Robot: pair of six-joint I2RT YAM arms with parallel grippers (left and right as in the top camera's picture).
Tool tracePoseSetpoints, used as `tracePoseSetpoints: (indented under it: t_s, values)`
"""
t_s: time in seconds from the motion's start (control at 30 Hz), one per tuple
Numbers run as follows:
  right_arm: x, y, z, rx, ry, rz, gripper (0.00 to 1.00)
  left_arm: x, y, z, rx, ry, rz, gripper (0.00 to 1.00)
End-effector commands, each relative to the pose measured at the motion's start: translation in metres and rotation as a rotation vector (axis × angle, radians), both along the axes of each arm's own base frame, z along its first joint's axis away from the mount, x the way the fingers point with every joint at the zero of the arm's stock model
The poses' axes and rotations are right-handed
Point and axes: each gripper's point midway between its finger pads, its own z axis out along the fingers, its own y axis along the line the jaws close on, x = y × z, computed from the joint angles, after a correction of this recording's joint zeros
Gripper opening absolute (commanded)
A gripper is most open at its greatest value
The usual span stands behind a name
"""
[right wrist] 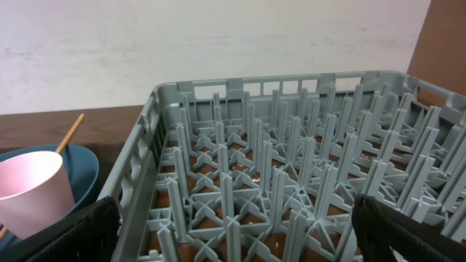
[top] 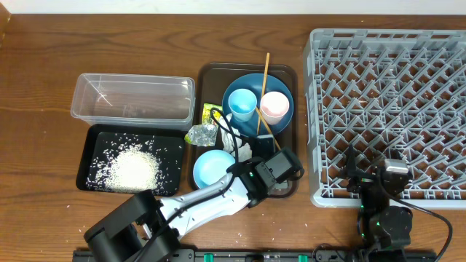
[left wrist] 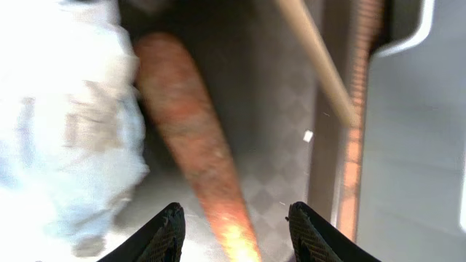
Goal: Sort waste into correct bins and load items into the dishwasher rack
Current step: 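Lower the left gripper and grasp the orange carrot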
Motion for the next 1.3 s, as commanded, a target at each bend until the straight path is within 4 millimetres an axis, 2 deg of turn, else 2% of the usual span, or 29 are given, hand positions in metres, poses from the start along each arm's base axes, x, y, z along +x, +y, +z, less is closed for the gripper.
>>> tracePoseSetpoints:
  t_s: [0.0,0.33,0.63,0.97,1.07,1.27]
  values:
    - [0.000,0.003,-0.001,0.004,0.004,0.013,0.99,0.005,0.011,-0.006,0.045,-0.026,0.045,0.49]
    - [0.000,0.003,-0.001,0.004,0.004,0.013,0.99,0.004,0.008,-0.031,0.076,-0.004,0.042,0.49]
    - [0.000,0.003,-0.001,0.004,0.004,0.013,0.99,0.003,0.007,-0.031,0.070,0.001,0.038,0.43]
    - [0.000,0.003,-0.001,0.004,0.004,0.013,0.99,-0.009,0.028,-0.039,0.170,0.048,0.015,0.43]
    - [0.000,0.003,-0.001,0.004,0.004,0.013,0.99,-0.009,0.028,-0.035,0.167,0.042,0.007,0.39]
    - [0.000,0.003,-0.001,0.004,0.004,0.013,0.99,-0.005,0.020,-0.029,0.136,0.019,0.001,0.38]
